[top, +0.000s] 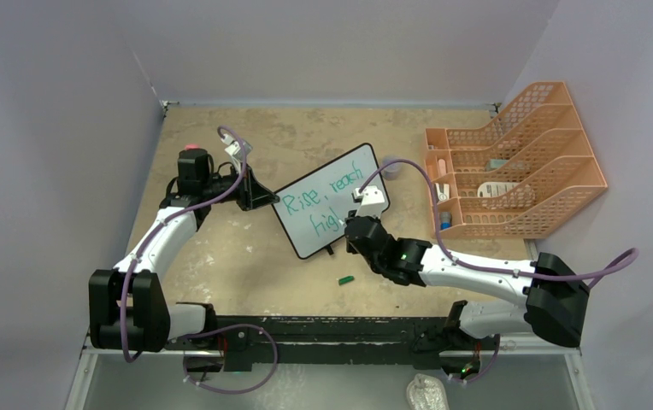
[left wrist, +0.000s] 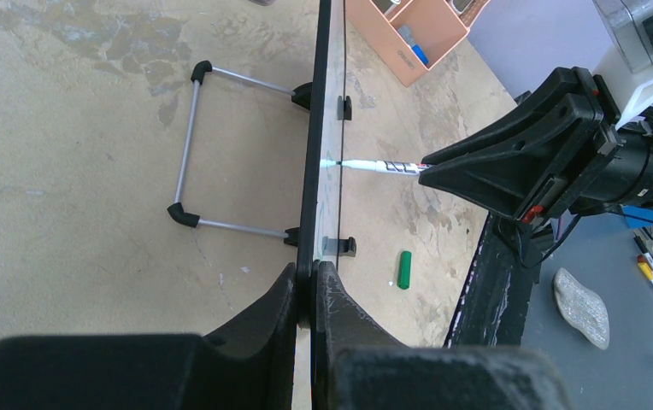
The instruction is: Write a sentence on the whiteboard
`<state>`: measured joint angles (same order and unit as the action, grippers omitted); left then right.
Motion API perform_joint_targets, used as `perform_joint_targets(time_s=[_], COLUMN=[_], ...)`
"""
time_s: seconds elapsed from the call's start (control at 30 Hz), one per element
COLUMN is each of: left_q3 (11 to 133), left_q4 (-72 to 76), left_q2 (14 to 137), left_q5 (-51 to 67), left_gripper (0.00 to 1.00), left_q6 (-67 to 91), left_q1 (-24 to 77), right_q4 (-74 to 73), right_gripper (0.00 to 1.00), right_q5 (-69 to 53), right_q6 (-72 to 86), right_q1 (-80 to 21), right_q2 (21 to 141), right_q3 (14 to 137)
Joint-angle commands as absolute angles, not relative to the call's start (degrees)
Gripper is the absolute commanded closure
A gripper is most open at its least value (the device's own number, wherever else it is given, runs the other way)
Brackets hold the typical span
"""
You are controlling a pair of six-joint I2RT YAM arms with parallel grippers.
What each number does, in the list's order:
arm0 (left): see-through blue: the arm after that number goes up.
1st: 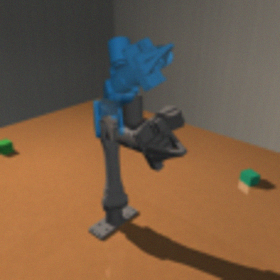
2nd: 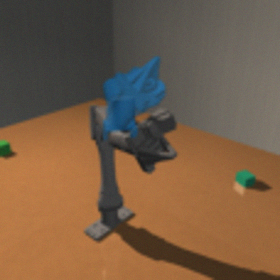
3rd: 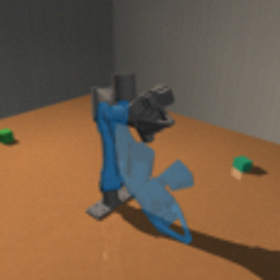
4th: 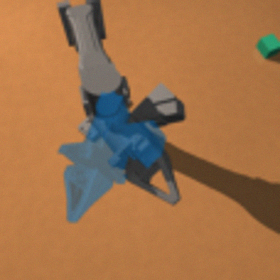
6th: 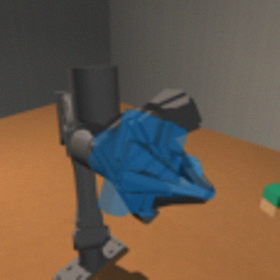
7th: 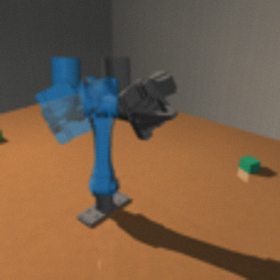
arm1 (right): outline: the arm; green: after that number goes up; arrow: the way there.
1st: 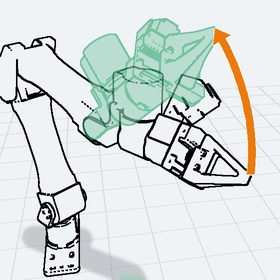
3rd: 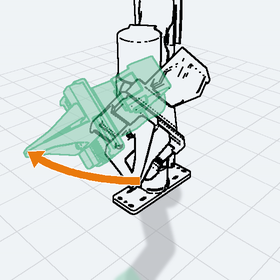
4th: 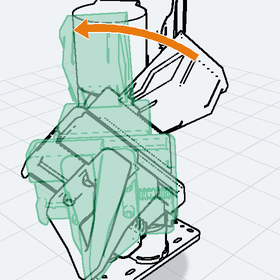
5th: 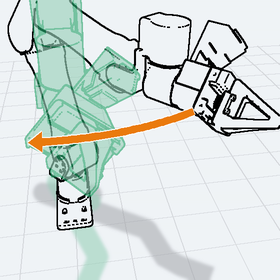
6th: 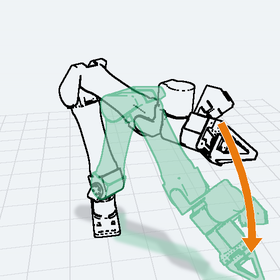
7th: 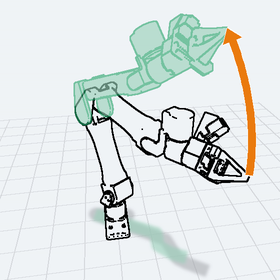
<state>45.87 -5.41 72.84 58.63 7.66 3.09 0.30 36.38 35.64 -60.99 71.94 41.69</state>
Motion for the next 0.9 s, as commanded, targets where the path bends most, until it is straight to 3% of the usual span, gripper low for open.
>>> perform_joint_targets(time_s=[0.0, 0.87], left_q3=[47.2, 47.1], left_q4=[-6.3, -6.3], left_q2=[73.5, 73.5], left_q5=[57.5, 57.4], left_gripper=[1.0, 1.0], left_q6=[5.4, 5.3], left_q1=[3.6, 3.6], right_q4=[0.4, 4.7], right_gripper=[1.0, 1.0], right_q5=[36.8, 36.1], right_q6=[36.4, 31.9], right_q1=[-60.7, -60.7], right_q2=[70.1, 71.1], right_q3=[41.9, 45.4])
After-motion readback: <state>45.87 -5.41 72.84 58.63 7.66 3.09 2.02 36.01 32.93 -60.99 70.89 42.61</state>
